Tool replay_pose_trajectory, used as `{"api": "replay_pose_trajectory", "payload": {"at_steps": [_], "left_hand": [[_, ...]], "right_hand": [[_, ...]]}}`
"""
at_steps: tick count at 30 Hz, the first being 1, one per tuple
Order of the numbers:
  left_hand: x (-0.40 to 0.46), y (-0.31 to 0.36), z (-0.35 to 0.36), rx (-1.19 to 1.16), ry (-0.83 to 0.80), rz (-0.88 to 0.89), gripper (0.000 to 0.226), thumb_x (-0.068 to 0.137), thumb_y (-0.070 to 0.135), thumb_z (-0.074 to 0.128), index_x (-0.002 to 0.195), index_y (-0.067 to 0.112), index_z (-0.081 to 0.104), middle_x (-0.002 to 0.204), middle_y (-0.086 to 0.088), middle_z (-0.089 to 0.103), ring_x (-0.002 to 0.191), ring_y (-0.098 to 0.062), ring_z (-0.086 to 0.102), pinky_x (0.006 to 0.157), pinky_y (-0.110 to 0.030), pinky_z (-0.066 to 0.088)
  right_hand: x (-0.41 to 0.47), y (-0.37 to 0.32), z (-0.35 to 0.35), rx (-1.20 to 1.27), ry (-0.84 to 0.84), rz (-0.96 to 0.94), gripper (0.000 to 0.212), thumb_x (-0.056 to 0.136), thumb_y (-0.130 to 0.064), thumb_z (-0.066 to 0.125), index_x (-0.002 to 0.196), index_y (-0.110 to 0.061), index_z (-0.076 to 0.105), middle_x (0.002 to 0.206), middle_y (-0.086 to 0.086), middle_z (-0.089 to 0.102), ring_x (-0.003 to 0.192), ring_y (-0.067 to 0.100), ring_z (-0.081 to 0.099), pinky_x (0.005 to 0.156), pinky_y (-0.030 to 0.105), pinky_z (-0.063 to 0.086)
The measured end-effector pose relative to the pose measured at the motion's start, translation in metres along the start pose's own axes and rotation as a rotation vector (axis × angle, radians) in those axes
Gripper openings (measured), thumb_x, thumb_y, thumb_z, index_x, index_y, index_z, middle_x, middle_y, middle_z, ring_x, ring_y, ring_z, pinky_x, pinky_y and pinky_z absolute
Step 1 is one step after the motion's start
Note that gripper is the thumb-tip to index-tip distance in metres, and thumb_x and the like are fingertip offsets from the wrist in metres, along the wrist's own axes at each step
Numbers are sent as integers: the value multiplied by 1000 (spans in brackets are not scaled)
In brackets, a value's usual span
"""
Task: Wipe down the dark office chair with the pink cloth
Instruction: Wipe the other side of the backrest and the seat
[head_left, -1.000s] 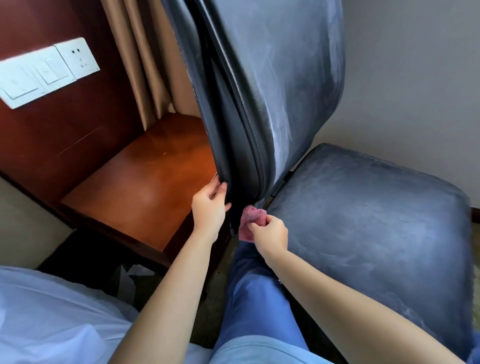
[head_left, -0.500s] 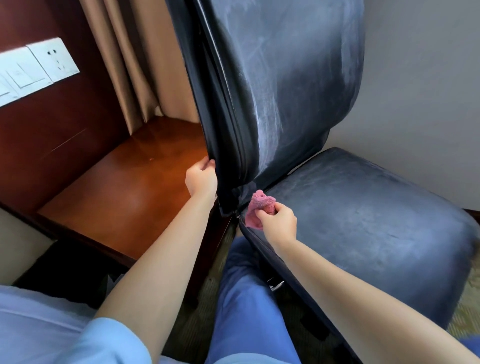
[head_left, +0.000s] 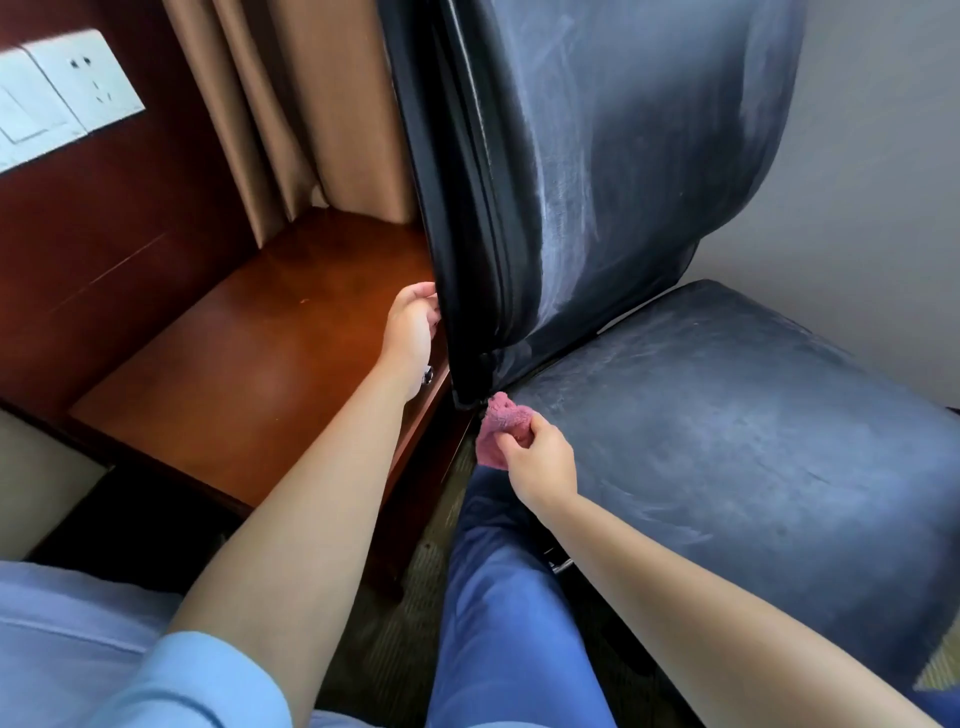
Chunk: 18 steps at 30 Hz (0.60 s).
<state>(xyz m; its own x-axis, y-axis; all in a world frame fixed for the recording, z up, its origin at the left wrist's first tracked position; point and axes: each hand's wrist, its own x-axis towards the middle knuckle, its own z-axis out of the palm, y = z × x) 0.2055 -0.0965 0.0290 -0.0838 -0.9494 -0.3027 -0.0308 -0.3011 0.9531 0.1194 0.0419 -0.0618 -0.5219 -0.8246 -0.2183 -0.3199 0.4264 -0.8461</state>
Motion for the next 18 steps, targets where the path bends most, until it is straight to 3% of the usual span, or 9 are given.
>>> {"api": "replay_pose_trajectory", "payload": {"at_steps": [2, 4, 6, 8, 9, 12, 15, 18], "left_hand": [[-4, -9, -6, 5, -35, 57, 39, 90, -7, 32, 89, 23, 58, 92, 6, 66, 100, -14, 61, 95, -26, 44], [-7, -14, -8, -22, -47, 78, 32, 96, 4, 37, 91, 26, 60, 94, 9, 66, 104, -12, 61, 98, -25, 44], [-11, -18, -10, -55, -76, 82, 26, 99, 12, 41, 94, 27, 61, 92, 11, 67, 99, -7, 63, 84, -18, 48], [-13, -29, -10, -54, -141, 115, 27, 100, 10, 38, 104, 25, 60, 92, 11, 67, 86, 0, 65, 69, -12, 49], [-15, -35, -10, -43, -175, 132, 29, 100, 8, 35, 110, 24, 58, 95, 12, 66, 85, 2, 64, 68, -11, 50], [-12, -44, -12, -37, -206, 153, 33, 101, 9, 32, 120, 23, 55, 101, 14, 65, 90, 3, 63, 77, -13, 49], [-11, -49, -12, -34, -221, 185, 33, 102, 11, 31, 121, 23, 55, 105, 14, 65, 93, 5, 64, 80, -13, 50], [-11, -58, -11, -45, -225, 192, 34, 102, 17, 33, 130, 22, 53, 125, 6, 62, 118, -9, 56, 103, -28, 44]], "right_hand": [[5, -3, 8, -23, 15, 8, 32, 90, -26, 51, 121, -21, 53, 115, 4, 52, 98, 23, 55, 83, 28, 41], [12, -9, 14, -45, 47, 40, 34, 93, -23, 46, 126, -14, 48, 123, 8, 42, 102, 28, 54, 83, 28, 37], [20, -16, 18, -40, 94, 58, 32, 95, -21, 44, 125, -11, 46, 123, 8, 43, 101, 29, 54, 78, 27, 35], [28, -21, 21, 32, 150, 74, 30, 94, -22, 47, 123, -13, 44, 111, 3, 51, 94, 24, 54, 77, 26, 35], [31, -24, 23, 61, 165, 73, 29, 94, -24, 48, 121, -15, 43, 102, 0, 53, 89, 21, 52, 76, 27, 35], [38, -31, 34, 173, 216, 45, 19, 96, -31, 45, 109, -18, 52, 90, -4, 58, 83, 16, 52, 73, 26, 36], [43, -37, 46, 336, 292, 76, 21, 98, -30, 44, 104, -18, 60, 84, -10, 57, 76, 7, 50, 65, 16, 34], [51, -37, 51, 410, 345, 156, 16, 95, -26, 48, 96, -16, 60, 76, -11, 54, 70, 4, 50, 54, 9, 34]]}}
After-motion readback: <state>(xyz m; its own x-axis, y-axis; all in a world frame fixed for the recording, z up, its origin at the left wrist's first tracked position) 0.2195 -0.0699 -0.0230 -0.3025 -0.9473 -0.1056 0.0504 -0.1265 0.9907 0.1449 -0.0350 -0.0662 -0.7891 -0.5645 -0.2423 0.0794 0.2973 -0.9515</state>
